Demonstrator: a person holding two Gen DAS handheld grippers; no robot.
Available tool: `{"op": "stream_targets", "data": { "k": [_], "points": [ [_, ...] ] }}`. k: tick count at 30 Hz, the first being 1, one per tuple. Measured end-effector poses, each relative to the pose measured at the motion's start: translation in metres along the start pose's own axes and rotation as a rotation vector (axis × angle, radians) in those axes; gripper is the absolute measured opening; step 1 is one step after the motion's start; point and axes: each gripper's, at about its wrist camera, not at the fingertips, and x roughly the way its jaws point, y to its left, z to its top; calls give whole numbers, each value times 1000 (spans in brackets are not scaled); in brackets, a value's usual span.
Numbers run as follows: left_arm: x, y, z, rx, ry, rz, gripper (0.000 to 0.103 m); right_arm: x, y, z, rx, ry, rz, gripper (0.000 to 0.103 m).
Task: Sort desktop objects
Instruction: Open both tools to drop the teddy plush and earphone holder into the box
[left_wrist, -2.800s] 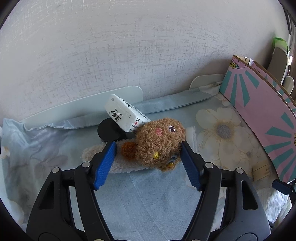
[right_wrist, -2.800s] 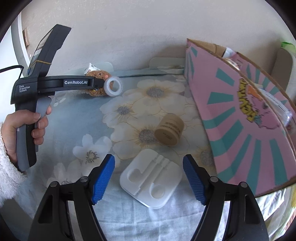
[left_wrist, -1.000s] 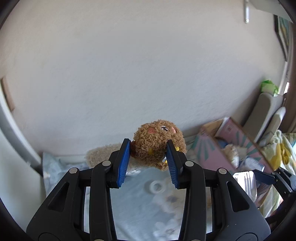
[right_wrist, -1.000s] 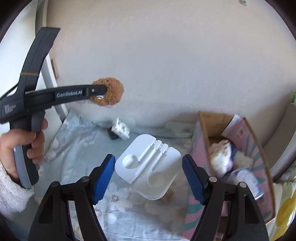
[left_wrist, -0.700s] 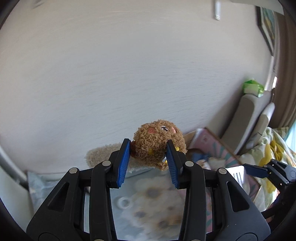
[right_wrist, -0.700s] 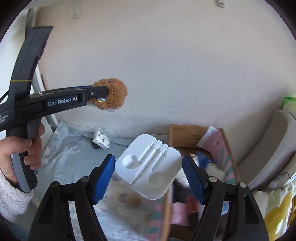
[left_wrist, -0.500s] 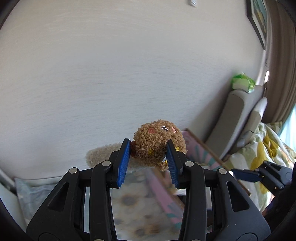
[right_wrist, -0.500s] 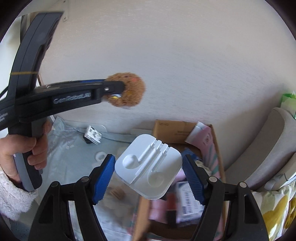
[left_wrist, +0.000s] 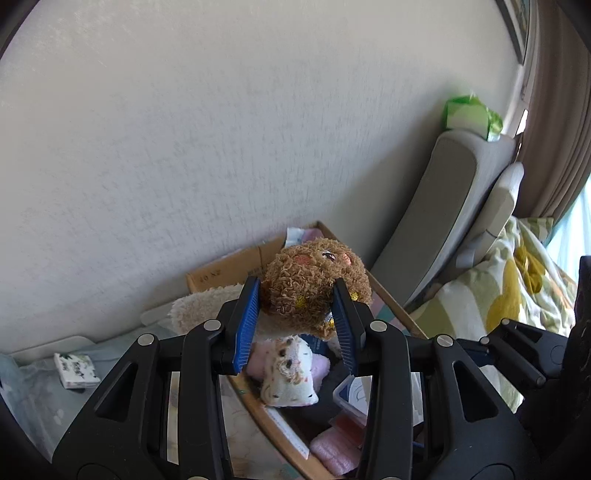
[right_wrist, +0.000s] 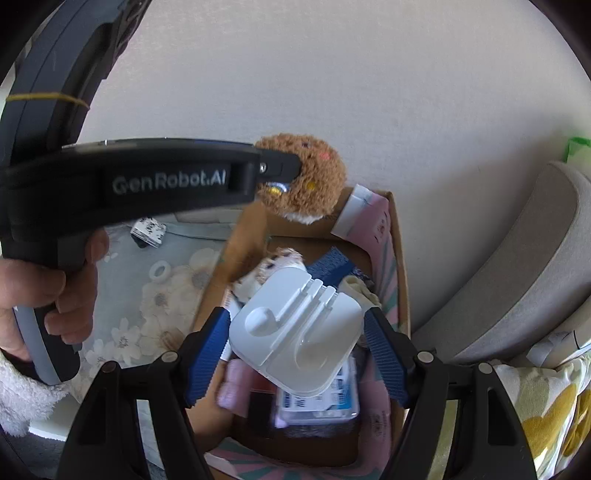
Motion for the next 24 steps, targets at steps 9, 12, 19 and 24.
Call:
{"op": "stream_targets", "data": {
  "k": [9,12,19,24],
  "points": [
    [13,-5,2,4,47,1,40,5,-19,3,18,12,13,71],
    [12,-2,2,-10,69,-9,68,5,-19,5,15,-9,-2,71],
    [-6,-7,9,32,19,24,103,14,-22,4,56,46,-2,81],
    [-20,-6,7,53,3,49,103,5,-19,2,83,24,-12,82]
  ]
}}
